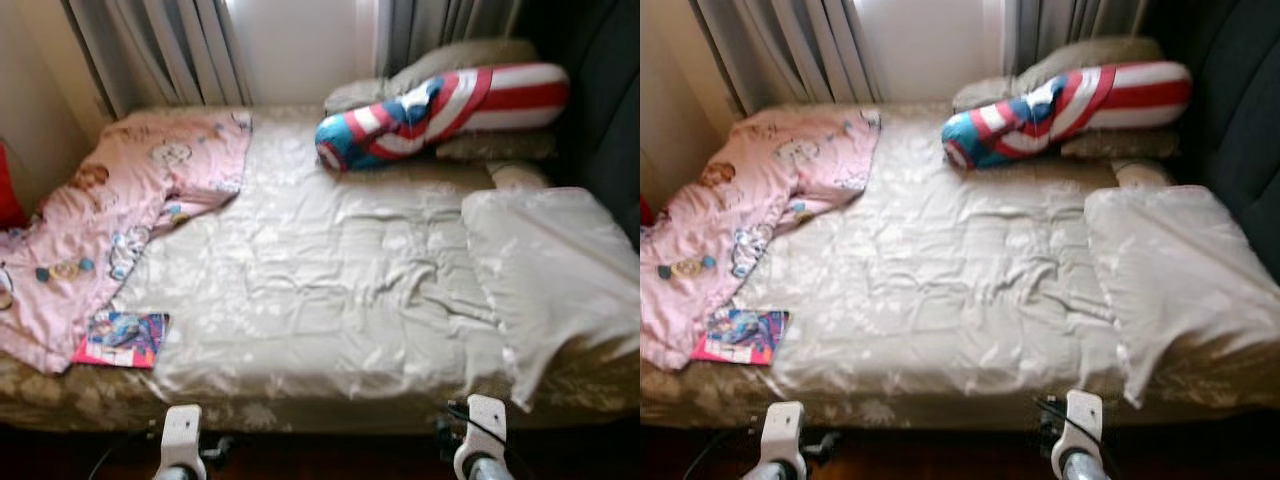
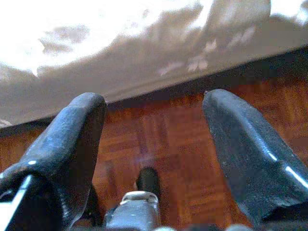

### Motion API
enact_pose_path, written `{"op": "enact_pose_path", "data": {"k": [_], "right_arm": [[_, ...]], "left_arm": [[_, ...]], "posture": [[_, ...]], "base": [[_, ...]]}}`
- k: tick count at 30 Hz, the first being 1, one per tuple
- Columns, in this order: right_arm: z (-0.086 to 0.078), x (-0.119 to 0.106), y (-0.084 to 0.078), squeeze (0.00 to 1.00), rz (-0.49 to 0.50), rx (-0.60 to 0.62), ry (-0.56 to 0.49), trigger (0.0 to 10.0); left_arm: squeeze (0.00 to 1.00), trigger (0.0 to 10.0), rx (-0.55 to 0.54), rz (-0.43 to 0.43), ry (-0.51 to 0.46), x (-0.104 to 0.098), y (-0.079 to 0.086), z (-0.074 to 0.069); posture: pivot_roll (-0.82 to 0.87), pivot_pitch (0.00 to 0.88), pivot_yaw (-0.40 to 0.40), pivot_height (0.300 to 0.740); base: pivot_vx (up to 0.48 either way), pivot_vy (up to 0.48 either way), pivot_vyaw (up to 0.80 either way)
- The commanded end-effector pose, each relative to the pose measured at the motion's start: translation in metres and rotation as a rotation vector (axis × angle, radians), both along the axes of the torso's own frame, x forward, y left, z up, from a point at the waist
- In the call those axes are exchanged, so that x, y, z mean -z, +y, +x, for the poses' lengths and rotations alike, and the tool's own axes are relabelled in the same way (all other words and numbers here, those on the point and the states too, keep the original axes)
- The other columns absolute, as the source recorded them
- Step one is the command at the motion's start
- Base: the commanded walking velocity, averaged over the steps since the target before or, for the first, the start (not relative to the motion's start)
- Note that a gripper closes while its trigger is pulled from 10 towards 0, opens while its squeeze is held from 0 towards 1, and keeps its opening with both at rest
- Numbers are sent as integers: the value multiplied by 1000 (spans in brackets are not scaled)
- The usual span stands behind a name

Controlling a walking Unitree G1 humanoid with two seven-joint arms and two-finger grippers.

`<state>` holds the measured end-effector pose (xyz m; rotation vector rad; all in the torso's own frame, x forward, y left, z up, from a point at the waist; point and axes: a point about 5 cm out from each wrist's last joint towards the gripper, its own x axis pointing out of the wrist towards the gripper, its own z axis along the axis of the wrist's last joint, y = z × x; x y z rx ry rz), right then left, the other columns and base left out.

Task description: Clean up the room

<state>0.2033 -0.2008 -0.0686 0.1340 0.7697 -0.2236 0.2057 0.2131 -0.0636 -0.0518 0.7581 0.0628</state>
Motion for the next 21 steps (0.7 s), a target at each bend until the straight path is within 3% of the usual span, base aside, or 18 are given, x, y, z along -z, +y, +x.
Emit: {"op": "enact_pose_path", "data": {"k": [1,21], "right_arm": [[-4,2,1,0,5,0,17,10000],[-4,2,0,0,1,-21,16,10000]], "left_arm": [[0,10000,-11,0,15,2,1,-4],[0,10000,-21,-1,20,3,2,-5]], "posture": [[-53,24,51,740],[-54,20,46,740]], "base": [[0,334,0],[0,343,0]]}}
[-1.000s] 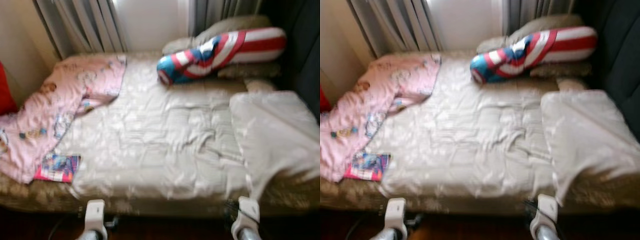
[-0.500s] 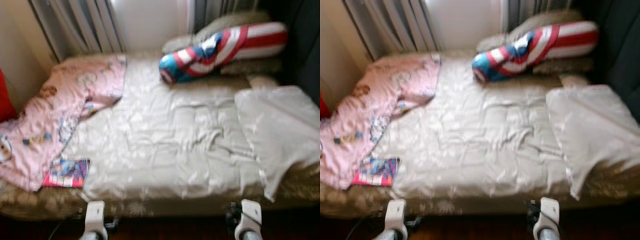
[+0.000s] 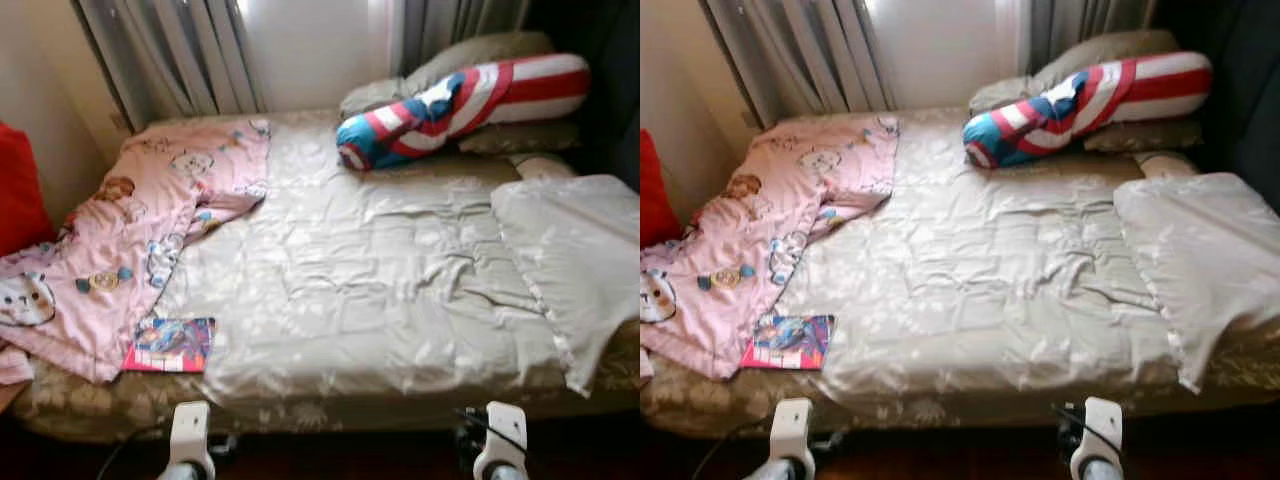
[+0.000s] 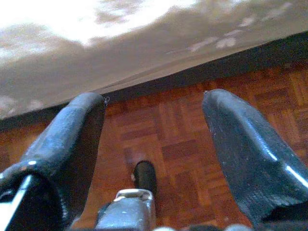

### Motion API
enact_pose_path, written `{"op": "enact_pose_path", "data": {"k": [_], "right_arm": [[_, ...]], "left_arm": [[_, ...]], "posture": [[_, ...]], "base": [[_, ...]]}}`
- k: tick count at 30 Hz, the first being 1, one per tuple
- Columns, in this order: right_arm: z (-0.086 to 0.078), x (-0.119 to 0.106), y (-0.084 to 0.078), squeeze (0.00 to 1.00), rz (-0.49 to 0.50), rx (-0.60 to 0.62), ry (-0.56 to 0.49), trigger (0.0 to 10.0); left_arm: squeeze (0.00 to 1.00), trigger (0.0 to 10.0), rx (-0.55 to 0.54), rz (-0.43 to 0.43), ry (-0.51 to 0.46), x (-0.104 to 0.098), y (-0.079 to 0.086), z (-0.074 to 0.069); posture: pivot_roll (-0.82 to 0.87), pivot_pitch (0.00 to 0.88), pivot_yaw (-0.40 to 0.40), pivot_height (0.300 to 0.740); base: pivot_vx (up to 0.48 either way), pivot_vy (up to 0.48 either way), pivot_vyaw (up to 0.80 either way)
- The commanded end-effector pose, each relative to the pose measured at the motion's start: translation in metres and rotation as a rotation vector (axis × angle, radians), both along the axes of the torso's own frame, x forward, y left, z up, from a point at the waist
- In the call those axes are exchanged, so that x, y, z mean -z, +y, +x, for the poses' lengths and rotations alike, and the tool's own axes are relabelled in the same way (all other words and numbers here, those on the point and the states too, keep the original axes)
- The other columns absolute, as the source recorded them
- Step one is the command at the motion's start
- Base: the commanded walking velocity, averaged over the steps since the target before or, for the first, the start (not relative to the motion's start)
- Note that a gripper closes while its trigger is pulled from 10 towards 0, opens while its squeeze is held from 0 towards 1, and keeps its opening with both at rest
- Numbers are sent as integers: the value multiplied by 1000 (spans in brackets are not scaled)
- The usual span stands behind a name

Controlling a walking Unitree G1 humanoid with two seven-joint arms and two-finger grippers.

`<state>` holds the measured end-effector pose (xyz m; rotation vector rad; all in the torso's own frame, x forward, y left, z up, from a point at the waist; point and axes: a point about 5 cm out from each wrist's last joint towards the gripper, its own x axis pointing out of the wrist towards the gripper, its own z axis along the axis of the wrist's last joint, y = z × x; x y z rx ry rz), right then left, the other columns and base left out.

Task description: Clean up the room

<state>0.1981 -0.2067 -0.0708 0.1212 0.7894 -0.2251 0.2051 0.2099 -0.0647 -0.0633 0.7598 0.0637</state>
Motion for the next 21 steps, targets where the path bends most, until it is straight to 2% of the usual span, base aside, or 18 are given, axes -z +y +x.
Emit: {"op": "enact_pose_path", "data": {"k": [1,11,15,21], "right_arm": [[2,0,6,0,12,-17,-6,10000],[3,-1,7,0,-6,-51,-11,10000],[5,-2,9,0,-3,-62,-18,10000],[5,-1,10,0,11,-45,-19,10000]], "left_arm": [[0,10000,-17,8,19,2,5,-5],[0,10000,-14,9,20,2,5,-5],[0,10000,-15,11,18,2,5,-4],[0,10000,-16,12,20,2,5,-4]], "posture": [[-54,16,45,740],[-57,0,46,740],[-54,1,45,740],[-54,3,47,740]], "base": [[0,352,0],[0,354,0],[0,354,728],[0,353,0]]}}
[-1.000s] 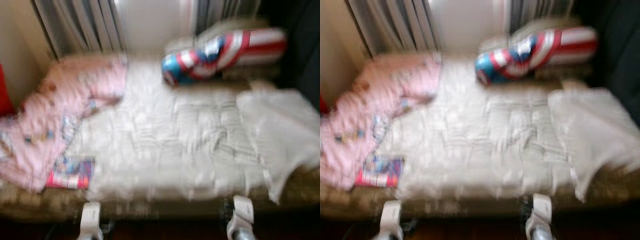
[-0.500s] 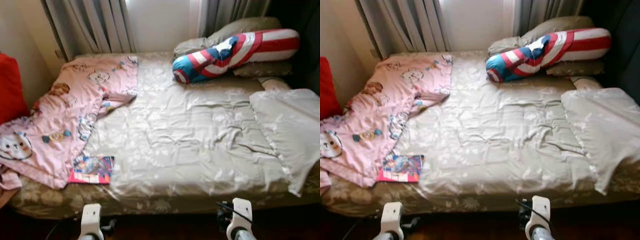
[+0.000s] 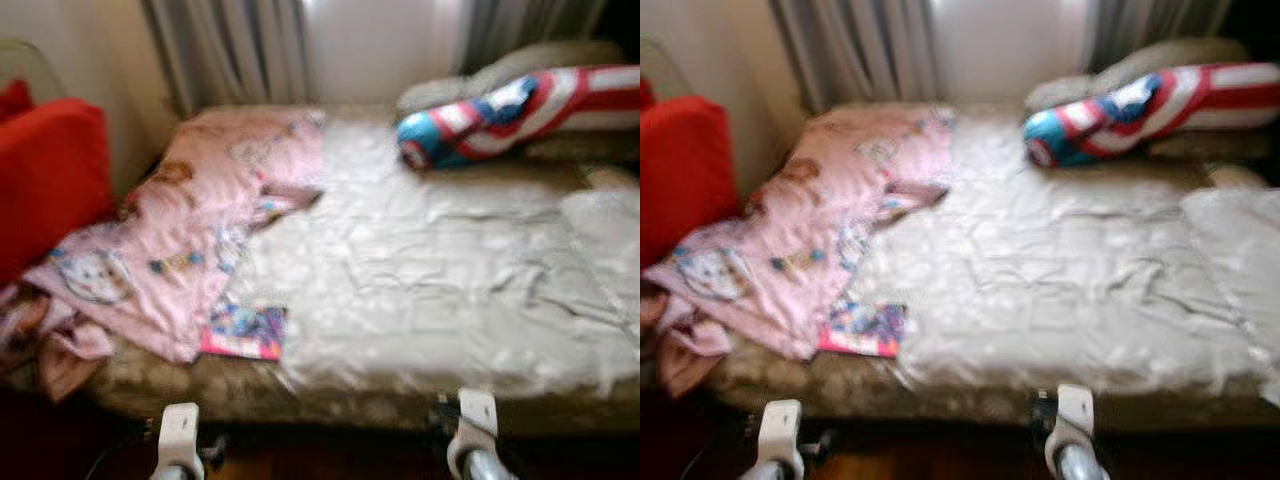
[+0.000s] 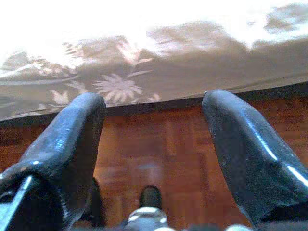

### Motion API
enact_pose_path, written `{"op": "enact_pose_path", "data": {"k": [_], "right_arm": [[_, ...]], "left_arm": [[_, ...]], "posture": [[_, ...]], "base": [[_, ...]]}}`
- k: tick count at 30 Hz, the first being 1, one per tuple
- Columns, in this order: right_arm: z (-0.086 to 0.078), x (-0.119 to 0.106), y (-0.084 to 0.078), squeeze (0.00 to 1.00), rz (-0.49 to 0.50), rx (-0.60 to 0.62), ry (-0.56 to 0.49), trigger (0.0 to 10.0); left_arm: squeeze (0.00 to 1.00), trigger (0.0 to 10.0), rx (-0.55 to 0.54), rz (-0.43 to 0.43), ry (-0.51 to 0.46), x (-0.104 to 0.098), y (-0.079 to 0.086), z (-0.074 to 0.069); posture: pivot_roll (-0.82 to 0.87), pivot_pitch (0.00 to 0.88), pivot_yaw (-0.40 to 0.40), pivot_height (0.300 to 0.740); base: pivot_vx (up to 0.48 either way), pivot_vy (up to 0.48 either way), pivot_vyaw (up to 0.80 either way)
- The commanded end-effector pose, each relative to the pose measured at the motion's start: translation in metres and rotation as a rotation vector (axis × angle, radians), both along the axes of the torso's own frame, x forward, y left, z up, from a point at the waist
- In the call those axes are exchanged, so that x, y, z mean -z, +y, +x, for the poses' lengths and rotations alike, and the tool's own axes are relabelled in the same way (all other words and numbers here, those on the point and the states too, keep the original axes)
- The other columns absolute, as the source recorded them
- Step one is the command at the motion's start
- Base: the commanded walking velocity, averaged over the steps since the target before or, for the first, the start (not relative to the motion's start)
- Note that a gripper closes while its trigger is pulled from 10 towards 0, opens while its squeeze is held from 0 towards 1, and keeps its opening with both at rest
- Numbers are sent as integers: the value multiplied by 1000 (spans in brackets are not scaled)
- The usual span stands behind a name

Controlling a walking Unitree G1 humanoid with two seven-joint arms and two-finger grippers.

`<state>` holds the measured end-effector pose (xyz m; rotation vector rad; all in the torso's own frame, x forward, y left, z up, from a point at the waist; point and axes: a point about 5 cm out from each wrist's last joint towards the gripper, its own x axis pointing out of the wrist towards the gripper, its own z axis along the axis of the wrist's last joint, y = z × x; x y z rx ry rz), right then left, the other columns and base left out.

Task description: Clean up the room

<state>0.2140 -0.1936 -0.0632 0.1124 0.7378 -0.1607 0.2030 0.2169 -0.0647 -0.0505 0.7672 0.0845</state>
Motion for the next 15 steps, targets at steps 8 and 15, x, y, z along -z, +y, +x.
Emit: {"op": "enact_pose_path", "data": {"k": [8,15], "right_arm": [[-12,7,-3,0,3,19,40,10000],[-12,7,-5,0,2,21,42,10000]], "left_arm": [[0,10000,-3,-5,16,2,0,-3],[0,10000,-5,-5,17,2,0,-3]], "posture": [[-54,6,48,740],[-53,5,47,740]], "base": [[0,354,0],[0,355,0]]}}
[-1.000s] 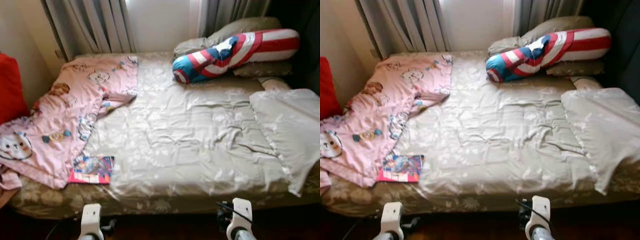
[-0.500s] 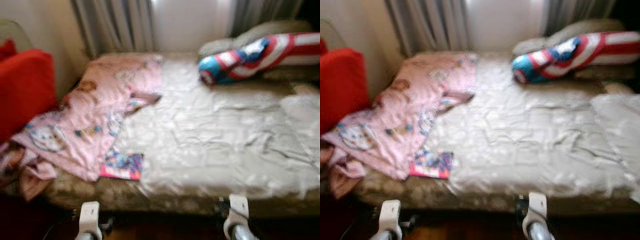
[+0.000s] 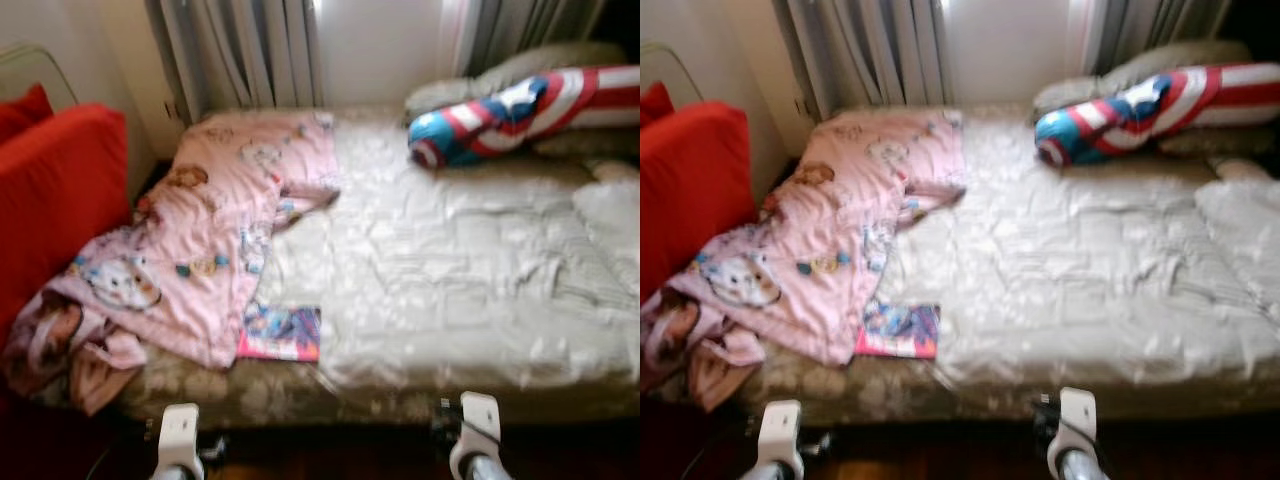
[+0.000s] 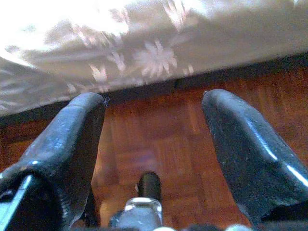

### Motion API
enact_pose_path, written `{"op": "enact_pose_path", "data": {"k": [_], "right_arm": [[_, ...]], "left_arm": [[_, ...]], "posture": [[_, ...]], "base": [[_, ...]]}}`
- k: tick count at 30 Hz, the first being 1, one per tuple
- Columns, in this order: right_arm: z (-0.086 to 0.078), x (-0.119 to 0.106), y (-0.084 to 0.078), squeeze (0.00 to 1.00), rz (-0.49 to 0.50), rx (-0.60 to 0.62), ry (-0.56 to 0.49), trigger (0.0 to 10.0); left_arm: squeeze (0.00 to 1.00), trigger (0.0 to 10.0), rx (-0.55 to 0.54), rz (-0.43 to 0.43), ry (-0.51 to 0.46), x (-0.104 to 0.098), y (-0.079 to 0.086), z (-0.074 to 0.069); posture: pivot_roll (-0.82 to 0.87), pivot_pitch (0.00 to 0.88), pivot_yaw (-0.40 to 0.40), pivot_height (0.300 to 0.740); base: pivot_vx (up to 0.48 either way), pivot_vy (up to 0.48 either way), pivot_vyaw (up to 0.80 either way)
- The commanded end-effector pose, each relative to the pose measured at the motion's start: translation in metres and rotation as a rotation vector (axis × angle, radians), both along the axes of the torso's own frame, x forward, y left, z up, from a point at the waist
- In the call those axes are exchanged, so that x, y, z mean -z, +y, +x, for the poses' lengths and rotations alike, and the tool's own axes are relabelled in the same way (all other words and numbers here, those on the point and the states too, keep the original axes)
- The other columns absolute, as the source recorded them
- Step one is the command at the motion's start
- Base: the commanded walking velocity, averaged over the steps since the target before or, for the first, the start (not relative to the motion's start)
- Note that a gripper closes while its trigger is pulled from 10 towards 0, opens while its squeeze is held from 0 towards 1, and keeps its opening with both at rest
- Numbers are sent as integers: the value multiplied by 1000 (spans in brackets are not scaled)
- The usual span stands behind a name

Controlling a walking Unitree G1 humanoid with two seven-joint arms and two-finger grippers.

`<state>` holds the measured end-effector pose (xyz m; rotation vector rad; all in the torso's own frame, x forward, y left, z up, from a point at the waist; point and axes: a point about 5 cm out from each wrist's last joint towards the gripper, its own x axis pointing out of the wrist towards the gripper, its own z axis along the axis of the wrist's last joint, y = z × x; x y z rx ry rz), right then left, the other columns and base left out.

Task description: Clean up the room

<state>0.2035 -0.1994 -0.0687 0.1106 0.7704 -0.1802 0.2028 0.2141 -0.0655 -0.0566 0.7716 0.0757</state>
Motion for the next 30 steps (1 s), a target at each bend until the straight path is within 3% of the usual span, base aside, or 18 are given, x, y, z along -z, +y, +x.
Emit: {"op": "enact_pose_path", "data": {"k": [1,22,30], "right_arm": [[-2,1,1,0,8,5,8,10000],[0,0,2,0,6,2,6,10000],[2,0,3,0,8,-2,5,10000]], "left_arm": [[0,10000,-11,4,14,1,3,-3],[0,10000,-12,5,9,0,3,-1],[0,10000,-18,5,-10,-1,4,0]], "posture": [[-53,5,47,740],[-50,24,48,740],[-45,35,49,740]], "base": [[0,352,0],[0,355,0],[0,0,0]]}}
